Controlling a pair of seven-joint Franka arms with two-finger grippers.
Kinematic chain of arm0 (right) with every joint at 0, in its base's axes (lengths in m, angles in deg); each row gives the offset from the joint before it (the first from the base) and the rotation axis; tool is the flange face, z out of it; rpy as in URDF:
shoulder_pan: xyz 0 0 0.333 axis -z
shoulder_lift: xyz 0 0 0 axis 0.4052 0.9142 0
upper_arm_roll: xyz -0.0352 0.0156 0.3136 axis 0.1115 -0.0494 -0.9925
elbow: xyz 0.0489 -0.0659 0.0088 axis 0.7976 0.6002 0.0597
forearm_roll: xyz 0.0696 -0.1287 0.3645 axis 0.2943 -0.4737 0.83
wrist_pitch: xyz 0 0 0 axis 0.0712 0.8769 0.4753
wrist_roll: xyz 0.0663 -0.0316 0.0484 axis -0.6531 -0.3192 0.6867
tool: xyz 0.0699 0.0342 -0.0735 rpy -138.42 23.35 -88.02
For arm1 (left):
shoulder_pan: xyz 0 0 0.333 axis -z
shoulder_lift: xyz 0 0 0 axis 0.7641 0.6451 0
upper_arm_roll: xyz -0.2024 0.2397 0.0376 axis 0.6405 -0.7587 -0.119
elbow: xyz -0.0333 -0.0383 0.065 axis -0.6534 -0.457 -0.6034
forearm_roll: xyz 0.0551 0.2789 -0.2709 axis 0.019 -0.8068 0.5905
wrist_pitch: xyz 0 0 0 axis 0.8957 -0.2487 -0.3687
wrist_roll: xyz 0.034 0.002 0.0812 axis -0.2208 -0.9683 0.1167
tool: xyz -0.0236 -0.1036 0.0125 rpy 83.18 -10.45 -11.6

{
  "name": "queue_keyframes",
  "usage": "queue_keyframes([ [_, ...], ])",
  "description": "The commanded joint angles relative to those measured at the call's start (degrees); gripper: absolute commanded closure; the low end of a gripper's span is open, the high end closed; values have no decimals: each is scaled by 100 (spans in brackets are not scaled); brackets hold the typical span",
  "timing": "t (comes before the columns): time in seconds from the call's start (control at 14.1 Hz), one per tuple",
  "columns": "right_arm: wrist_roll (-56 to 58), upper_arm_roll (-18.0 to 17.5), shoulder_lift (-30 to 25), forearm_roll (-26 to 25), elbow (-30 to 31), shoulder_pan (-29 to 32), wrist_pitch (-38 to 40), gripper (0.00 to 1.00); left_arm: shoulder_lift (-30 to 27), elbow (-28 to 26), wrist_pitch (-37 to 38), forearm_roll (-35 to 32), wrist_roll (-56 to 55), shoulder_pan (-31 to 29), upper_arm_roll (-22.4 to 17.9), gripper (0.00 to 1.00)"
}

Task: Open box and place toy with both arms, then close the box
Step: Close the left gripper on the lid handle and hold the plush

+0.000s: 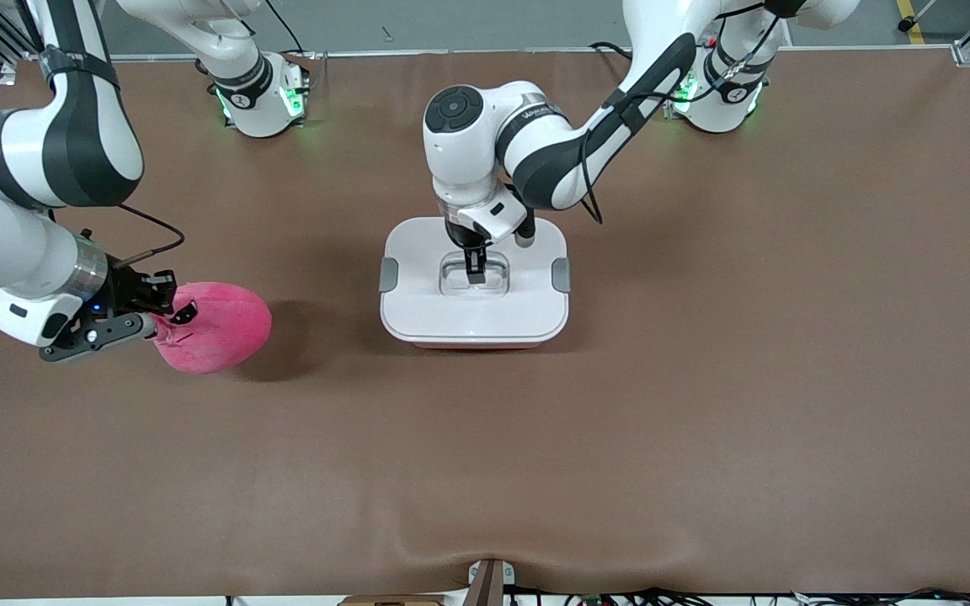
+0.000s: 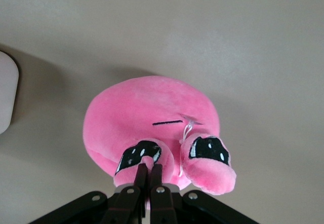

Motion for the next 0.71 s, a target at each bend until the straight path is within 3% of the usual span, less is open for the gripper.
queue_keyframes([
  [0.0, 125, -2, -67, -17, -177, -43, 194, 100, 59, 106, -19, -125, -207, 19, 4, 63],
  [0.28, 345, -2, -67, -8, -476, -139, 458, 100, 7, 106, -19, -81, -180, 1, 4, 100],
  [0.64, 389, -2, -102, 1, -591, -245, 704, 100, -81, 115, 7, -116, -127, -7, 13, 100],
])
